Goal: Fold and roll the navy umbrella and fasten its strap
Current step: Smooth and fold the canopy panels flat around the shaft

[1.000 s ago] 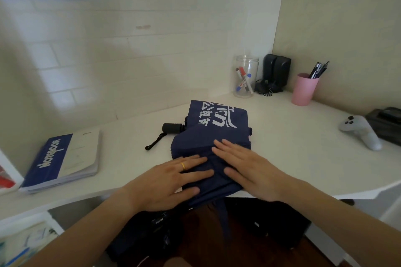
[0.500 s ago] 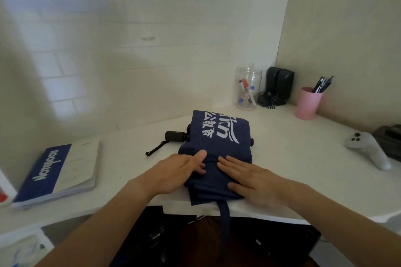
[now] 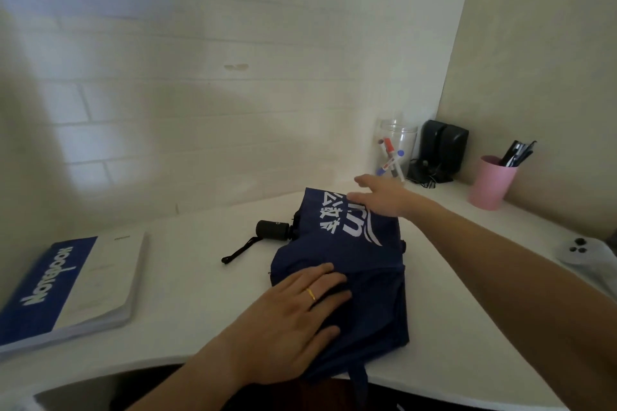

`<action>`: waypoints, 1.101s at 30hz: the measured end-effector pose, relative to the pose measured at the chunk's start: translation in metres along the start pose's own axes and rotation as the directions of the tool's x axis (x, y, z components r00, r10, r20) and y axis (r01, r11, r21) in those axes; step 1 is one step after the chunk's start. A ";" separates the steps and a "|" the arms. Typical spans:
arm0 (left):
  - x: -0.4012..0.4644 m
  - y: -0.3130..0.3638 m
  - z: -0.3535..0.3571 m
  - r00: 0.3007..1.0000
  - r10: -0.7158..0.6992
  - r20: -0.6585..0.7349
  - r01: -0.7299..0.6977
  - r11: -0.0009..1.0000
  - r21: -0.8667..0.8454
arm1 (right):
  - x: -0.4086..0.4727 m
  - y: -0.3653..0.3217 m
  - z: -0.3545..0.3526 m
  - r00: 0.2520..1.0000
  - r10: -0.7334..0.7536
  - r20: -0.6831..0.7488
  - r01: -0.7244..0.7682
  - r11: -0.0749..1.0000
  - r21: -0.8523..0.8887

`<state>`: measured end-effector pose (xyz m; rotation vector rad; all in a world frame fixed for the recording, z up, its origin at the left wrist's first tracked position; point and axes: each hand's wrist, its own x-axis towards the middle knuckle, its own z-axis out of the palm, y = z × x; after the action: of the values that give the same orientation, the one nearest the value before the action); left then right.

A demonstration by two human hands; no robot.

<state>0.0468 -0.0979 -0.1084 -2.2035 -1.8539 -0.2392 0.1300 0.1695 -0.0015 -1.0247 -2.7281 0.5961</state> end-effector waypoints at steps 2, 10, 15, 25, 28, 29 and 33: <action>-0.001 -0.001 0.001 1.000 0.007 -0.020 -0.006 0.999 0.034 | 0.016 0.002 0.003 0.993 0.056 0.101 -0.054 0.998 -0.018; 0.001 0.001 -0.003 0.999 0.032 -0.025 -0.034 0.996 -0.078 | 0.011 -0.006 -0.011 0.981 -0.177 -0.081 0.182 0.982 0.056; -0.001 0.002 -0.005 0.997 0.053 -0.048 -0.056 0.997 -0.061 | -0.040 -0.024 -0.021 0.898 -0.375 -0.229 0.379 0.925 -0.031; -0.015 0.032 -0.016 0.984 -0.169 -0.054 0.153 0.961 -0.229 | -0.139 -0.039 0.011 0.777 -0.590 -0.220 0.509 0.793 -0.334; -0.019 0.041 -0.015 0.961 -0.214 -0.174 0.205 0.976 -0.067 | -0.144 -0.038 0.013 0.795 -0.558 -0.237 0.476 0.817 -0.326; -0.020 0.045 -0.016 0.958 -0.203 -0.203 0.211 0.977 0.021 | -0.143 -0.038 0.012 0.800 -0.546 -0.247 0.462 0.825 -0.327; -0.014 0.047 -0.019 0.969 -0.080 -0.233 0.120 0.979 0.163 | -0.135 -0.045 0.004 0.821 -0.507 -0.262 0.425 0.849 -0.312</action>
<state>0.0909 -0.1242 -0.0986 -1.8839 -1.7902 -0.3175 0.2034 0.0483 0.0118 -0.3931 -2.6231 -0.0008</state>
